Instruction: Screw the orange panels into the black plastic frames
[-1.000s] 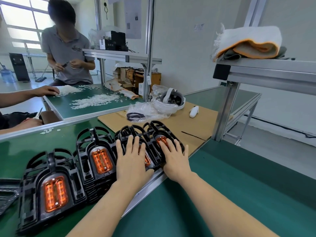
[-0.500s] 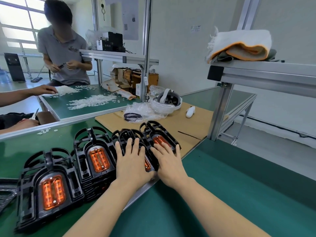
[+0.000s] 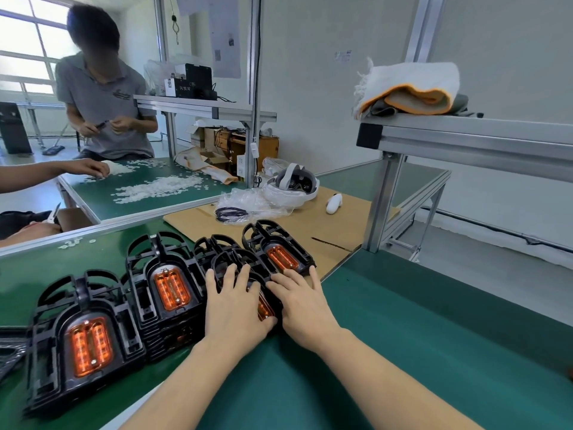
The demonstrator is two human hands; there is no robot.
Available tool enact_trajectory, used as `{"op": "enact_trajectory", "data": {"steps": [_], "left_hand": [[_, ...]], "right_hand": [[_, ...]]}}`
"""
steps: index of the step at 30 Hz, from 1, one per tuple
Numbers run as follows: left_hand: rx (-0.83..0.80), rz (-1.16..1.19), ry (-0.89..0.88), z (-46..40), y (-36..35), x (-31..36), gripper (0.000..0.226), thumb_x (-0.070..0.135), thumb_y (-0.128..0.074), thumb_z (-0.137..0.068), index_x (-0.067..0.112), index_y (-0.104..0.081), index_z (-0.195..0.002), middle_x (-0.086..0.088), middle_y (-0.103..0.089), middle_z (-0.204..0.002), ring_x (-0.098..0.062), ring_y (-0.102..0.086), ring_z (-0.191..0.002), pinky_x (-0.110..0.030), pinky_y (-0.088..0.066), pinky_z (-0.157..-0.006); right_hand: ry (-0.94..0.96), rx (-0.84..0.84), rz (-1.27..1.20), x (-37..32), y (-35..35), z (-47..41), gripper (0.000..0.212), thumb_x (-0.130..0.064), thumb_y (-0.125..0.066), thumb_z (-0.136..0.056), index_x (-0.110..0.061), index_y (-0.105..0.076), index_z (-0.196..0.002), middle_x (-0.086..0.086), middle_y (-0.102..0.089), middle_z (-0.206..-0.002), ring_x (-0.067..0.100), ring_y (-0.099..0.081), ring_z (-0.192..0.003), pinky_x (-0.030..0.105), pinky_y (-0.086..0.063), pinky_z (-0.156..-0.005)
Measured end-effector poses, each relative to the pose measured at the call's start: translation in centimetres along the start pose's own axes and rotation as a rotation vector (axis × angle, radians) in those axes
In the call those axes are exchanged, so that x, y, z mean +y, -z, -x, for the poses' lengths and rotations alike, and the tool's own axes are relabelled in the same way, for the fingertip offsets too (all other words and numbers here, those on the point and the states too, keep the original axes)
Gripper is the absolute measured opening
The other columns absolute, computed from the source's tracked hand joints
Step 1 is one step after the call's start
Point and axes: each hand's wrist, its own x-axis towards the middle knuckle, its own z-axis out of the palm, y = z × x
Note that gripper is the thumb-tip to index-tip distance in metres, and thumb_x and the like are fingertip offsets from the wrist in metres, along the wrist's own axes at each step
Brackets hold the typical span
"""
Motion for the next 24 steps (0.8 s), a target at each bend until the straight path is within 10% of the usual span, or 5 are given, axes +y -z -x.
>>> {"op": "enact_trajectory", "data": {"steps": [24], "left_hand": [[-0.014, -0.019, -0.035, 0.5, 1.4, 1.8, 0.069, 0.066, -0.015, -0.092, 0.029, -0.021, -0.15, 0.002, -0.004, -0.161, -0.022, 0.007, -0.147, -0.059, 0.017, -0.107]], "right_hand": [[-0.288, -0.166, -0.112, 1.1, 3.3, 5.6, 0.052, -0.036, -0.022, -0.106, -0.022, -0.012, -0.155, -0.006, -0.01, -0.162, 0.015, -0.001, -0.149, 0.056, 0.011, -0.115]]}}
